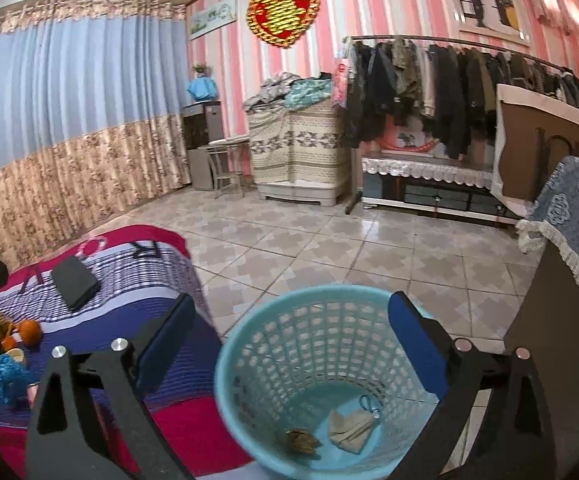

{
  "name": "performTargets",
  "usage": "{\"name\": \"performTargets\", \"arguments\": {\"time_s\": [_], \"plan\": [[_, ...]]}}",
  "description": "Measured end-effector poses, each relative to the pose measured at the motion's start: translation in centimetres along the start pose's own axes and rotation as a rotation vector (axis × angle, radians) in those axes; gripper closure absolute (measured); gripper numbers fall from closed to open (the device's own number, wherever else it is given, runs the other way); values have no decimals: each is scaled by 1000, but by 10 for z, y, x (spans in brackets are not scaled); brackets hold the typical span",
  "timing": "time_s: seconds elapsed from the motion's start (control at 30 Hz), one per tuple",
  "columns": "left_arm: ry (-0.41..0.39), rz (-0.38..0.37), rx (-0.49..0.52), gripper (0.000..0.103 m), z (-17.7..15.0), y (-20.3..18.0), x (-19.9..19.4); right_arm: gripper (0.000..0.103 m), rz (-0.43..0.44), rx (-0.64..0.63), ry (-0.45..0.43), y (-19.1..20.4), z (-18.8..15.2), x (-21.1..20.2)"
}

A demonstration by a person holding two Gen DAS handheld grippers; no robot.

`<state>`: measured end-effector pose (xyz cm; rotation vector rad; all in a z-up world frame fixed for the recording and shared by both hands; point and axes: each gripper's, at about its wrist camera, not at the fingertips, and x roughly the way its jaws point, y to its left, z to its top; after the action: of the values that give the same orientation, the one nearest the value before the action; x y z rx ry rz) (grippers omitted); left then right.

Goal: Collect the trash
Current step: 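Open the right gripper to drop the brown cloth into the basket, then grasp the white receipt with the left gripper while the right grasps the blue plastic bag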

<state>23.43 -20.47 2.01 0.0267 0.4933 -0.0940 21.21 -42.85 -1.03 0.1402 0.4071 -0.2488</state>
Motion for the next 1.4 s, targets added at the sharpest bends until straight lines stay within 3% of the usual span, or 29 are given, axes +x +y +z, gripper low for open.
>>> {"name": "performTargets", "arguments": {"time_s": [0.23, 0.53, 0.67, 0.8, 0.97, 1.1, 1.27, 1.4], "plan": [[9, 69, -50, 6, -9, 66, -29, 8, 106, -61, 6, 44, -8, -14], [17, 244, -59, 6, -32, 165, -62, 8, 214, -59, 19, 90, -21, -25], [64, 292, -72, 6, -54, 201, -64, 8, 242, -98, 45, 112, -27, -23], [149, 288, -90, 6, -85, 225, -53, 8, 271, -132, 57, 135, -36, -27], [207, 263, -134, 6, -104, 234, -32, 8, 313, -176, 70, 161, -42, -30], [183, 278, -70, 6, -107, 220, -30, 8, 342, -243, 91, 189, -53, -31], [186, 192, -95, 6, -104, 213, -28, 8, 379, -310, 107, 216, -64, -34], [169, 222, -47, 6, -112, 205, -29, 8, 380, -382, 125, 235, -75, -35]]}}
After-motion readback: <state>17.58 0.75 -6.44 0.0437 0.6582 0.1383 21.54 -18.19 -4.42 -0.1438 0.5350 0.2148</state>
